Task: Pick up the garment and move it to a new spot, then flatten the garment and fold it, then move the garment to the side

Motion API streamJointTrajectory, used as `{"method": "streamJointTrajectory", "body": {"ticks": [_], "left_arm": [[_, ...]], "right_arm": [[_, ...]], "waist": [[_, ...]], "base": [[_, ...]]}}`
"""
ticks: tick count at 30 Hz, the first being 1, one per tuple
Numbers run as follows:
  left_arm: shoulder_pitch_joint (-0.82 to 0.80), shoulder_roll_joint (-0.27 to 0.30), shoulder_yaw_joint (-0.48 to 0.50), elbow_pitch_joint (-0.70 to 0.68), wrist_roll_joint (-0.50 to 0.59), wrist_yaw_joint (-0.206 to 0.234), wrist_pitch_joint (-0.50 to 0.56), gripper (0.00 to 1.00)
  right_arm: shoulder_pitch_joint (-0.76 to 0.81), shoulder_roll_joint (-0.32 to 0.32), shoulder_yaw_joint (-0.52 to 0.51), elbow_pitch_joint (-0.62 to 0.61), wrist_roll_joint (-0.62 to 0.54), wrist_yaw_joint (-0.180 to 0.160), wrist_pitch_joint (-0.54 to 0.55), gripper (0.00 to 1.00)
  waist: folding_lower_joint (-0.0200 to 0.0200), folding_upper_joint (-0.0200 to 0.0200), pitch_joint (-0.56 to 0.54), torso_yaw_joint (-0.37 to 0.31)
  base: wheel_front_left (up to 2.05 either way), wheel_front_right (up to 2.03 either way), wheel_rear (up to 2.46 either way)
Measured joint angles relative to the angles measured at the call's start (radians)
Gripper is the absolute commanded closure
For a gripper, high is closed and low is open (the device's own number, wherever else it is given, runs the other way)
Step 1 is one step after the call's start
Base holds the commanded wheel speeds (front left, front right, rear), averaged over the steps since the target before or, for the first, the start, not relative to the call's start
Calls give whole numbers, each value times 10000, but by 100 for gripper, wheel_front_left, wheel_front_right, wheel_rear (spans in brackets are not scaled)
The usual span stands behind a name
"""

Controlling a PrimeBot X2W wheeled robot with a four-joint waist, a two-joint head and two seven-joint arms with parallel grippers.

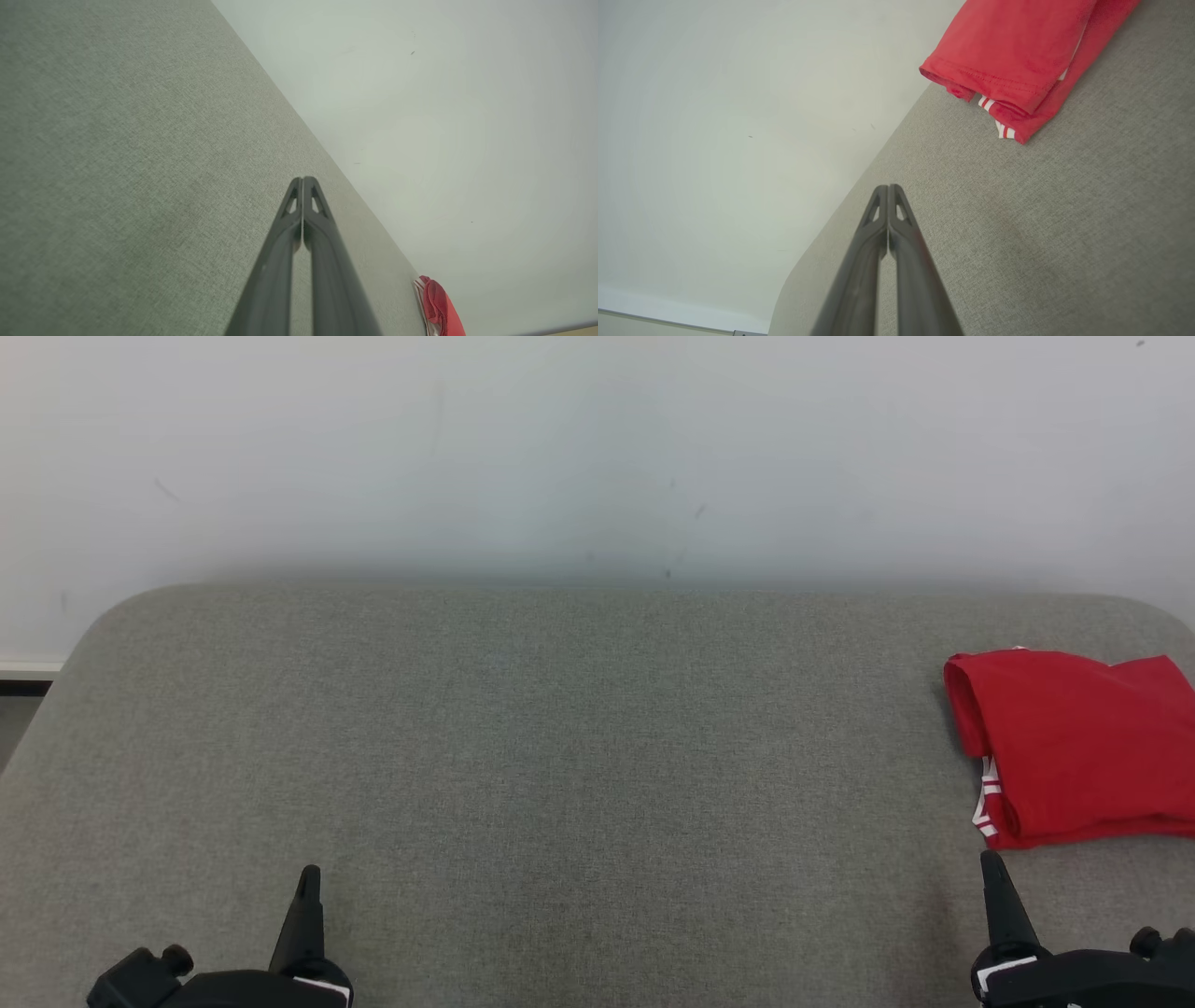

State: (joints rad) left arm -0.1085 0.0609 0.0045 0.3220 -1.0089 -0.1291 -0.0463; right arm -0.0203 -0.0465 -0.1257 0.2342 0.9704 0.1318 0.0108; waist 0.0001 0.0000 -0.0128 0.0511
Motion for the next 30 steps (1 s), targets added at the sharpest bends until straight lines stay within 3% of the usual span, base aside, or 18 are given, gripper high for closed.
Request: {"method": "streamJointTrajectory", "body": {"ticks": [30], "left_arm": [[-583,-58,73,213,-3020,0,832,100]], "right_arm": [[-192,-6,-359,-199,3158,0,431,100]], "waist": [[0,0,78,-218]], "base": [[0,0,0]]}}
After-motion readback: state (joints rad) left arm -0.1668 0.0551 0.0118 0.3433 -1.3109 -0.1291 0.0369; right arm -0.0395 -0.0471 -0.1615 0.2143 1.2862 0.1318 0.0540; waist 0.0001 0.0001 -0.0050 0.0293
